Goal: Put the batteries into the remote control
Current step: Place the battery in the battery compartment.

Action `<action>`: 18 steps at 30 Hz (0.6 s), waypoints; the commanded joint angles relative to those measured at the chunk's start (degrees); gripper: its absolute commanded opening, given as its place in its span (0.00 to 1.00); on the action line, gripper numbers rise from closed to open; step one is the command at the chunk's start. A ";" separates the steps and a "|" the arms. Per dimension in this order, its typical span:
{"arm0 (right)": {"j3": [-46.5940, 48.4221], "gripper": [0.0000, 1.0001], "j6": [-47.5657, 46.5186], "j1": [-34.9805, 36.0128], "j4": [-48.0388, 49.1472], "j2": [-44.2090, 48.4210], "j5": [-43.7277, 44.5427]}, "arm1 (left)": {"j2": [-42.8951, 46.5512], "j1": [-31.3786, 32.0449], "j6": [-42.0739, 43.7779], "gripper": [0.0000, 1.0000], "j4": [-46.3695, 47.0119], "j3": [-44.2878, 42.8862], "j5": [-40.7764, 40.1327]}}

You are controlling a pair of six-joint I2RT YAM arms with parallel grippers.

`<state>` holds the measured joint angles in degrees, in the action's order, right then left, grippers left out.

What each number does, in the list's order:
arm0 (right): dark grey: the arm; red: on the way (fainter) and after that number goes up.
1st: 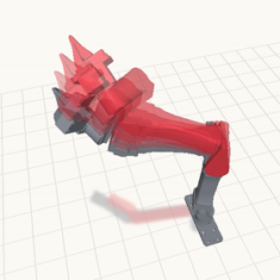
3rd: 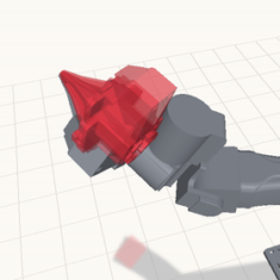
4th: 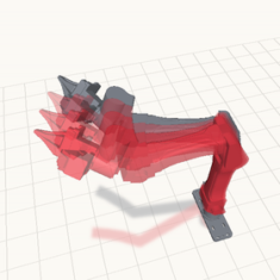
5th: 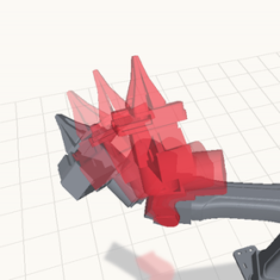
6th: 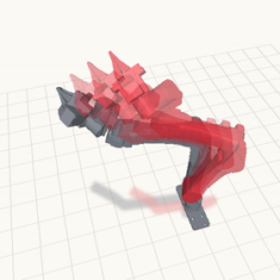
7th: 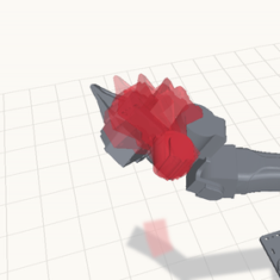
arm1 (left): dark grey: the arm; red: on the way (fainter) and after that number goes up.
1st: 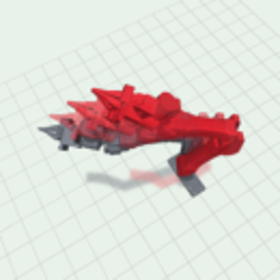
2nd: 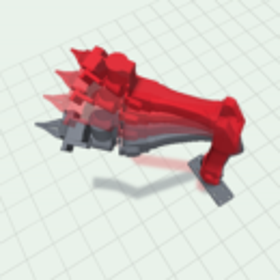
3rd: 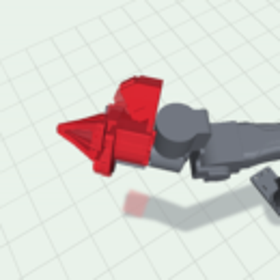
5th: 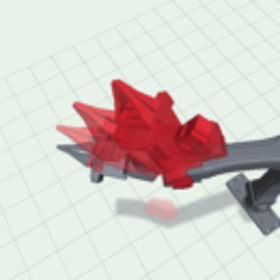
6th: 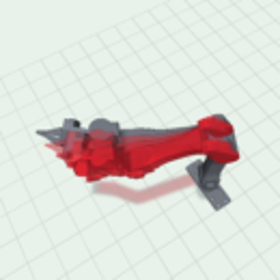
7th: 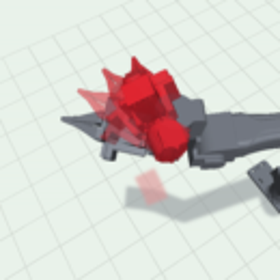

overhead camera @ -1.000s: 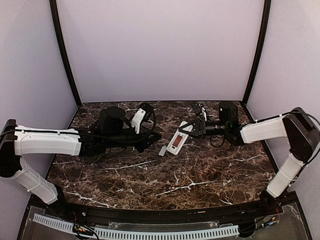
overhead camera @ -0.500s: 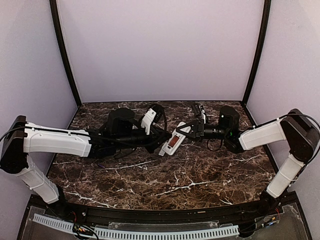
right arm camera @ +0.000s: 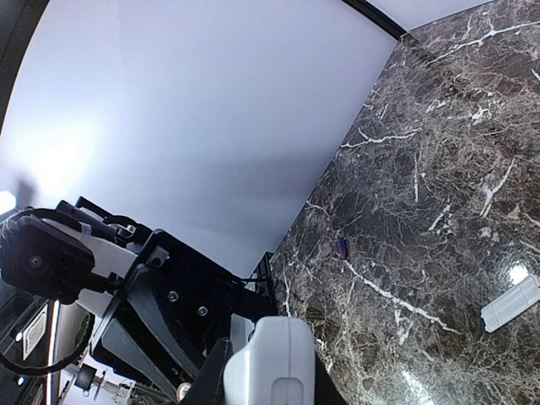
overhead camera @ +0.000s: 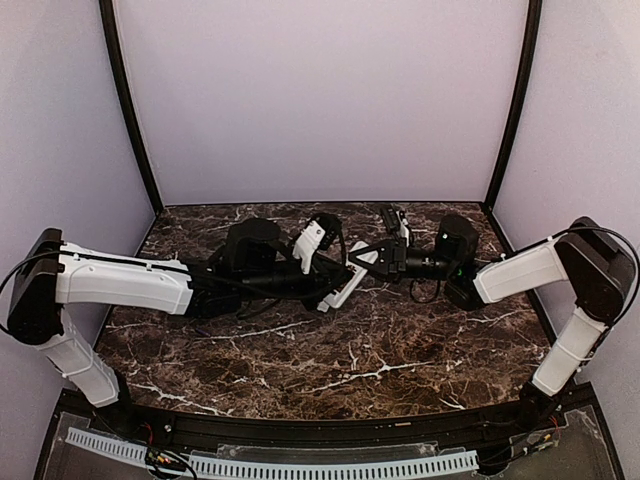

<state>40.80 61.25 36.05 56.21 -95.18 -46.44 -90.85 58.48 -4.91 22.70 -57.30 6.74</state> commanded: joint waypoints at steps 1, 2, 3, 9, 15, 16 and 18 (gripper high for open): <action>-0.75 0.00 1.48 0.54 4.87 -0.32 0.23 | -0.35 0.46 1.28 0.04 1.03 -1.70 -1.35; -0.86 0.00 1.62 0.57 5.28 -0.26 0.28 | -0.42 0.44 1.25 0.04 1.05 -1.73 -1.59; -0.87 0.00 1.77 0.59 5.58 -0.21 0.29 | -0.61 0.48 1.25 0.04 1.04 -1.75 -1.85; -1.30 0.00 2.26 0.57 7.13 -0.34 0.10 | -1.25 0.45 0.71 0.05 -0.19 -2.24 -2.74; -1.42 0.00 2.12 0.60 7.44 0.07 0.03 | -1.14 0.45 0.59 0.13 -2.41 -2.43 -3.43; -1.33 0.00 2.12 0.59 7.43 0.12 0.00 | -1.07 0.42 0.58 0.13 -2.49 -2.28 -3.54; -1.23 0.00 2.16 0.59 7.38 0.17 -0.06 | -0.89 0.41 0.55 0.14 -2.61 -1.97 -3.56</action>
<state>39.72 63.07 36.07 59.66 -95.20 -46.26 -91.83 58.78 -4.62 22.39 -58.33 4.43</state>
